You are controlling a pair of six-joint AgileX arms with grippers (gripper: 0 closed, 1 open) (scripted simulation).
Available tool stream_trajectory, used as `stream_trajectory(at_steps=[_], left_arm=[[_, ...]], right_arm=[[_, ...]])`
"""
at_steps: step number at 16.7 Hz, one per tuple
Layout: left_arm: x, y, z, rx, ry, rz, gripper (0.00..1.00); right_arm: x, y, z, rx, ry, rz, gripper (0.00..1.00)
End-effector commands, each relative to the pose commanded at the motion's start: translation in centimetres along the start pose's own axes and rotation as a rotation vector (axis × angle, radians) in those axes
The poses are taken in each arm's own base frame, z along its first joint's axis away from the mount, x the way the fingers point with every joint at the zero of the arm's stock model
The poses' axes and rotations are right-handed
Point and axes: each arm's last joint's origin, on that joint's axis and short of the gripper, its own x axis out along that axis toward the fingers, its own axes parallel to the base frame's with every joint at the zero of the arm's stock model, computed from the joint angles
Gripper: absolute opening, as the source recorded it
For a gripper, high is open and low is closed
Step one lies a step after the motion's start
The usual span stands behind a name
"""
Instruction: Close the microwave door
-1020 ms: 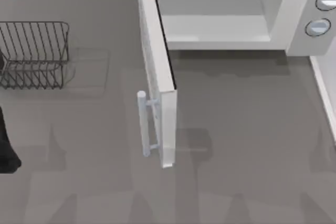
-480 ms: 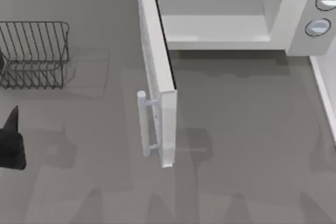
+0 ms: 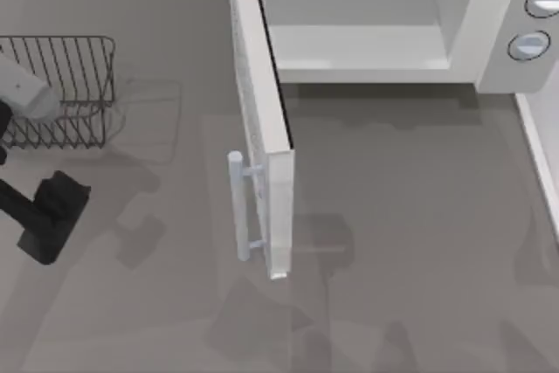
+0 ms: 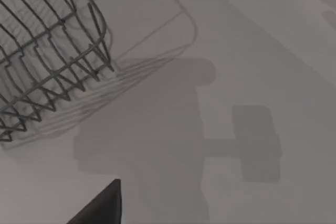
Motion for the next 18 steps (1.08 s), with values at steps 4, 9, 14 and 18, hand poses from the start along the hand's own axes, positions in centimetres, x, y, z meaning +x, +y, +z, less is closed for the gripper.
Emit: stream_trajectory(at_steps=[4, 9, 14, 18], left_arm=[[1.5, 1.1, 6.0, 0.168, 0.181, -0.233, 1.00], [3.1, 1.6, 13.2, 0.361, 0.228, -0.459, 1.00], [3.6, 1.4, 18.0, 0.509, 0.147, -0.567, 1.00], [3.7, 1.3, 19.2, 0.553, 0.110, -0.592, 1.00]], right_arm=[[0.0, 0.0, 0.0, 0.000, 0.000, 0.000, 1.00], [0.0, 0.0, 0.0, 0.000, 0.000, 0.000, 1.00], [0.0, 0.0, 0.0, 0.000, 0.000, 0.000, 1.00], [0.0, 0.0, 0.0, 0.000, 0.000, 0.000, 1.00]])
